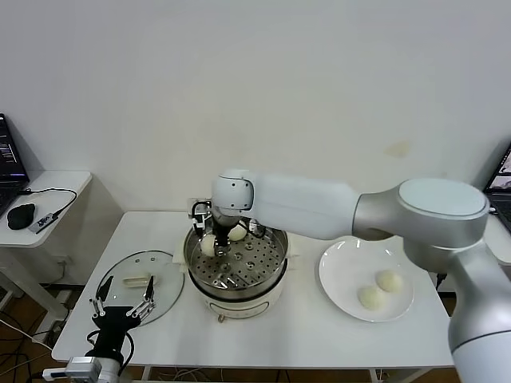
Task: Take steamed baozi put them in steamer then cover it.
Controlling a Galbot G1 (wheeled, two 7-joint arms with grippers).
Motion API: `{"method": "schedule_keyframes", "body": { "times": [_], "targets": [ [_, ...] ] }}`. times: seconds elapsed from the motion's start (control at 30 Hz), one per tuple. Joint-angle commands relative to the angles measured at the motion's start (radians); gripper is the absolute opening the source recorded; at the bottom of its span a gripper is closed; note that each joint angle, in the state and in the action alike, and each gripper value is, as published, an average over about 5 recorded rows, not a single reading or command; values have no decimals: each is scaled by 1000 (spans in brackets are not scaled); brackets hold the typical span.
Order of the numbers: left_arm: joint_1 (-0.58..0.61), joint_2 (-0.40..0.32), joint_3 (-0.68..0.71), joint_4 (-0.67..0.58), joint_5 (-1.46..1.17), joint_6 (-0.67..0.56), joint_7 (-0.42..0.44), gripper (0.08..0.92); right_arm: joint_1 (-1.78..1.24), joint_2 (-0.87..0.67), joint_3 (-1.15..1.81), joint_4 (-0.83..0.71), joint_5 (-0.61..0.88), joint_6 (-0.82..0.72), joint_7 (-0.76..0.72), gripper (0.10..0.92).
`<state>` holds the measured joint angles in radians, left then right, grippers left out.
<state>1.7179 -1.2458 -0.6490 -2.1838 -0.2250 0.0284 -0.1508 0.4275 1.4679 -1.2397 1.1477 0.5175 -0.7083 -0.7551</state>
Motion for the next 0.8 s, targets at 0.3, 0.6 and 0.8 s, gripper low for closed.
{"method": "schedule_keyframes", "body": {
  "times": [0.3,0.6,0.8],
  "targets": [
    [0,-2,2,2,2,0,0,823,60,-71,7,45,-26,11,-73,759],
    [-4,1,4,-7,1,2,-1,823,241,-308,-15,242,-46,137,-261,822],
    [3,14,1,-6,1,2,0,823,322,-541,-41,373,-94,282,-365,823]
  ]
}}
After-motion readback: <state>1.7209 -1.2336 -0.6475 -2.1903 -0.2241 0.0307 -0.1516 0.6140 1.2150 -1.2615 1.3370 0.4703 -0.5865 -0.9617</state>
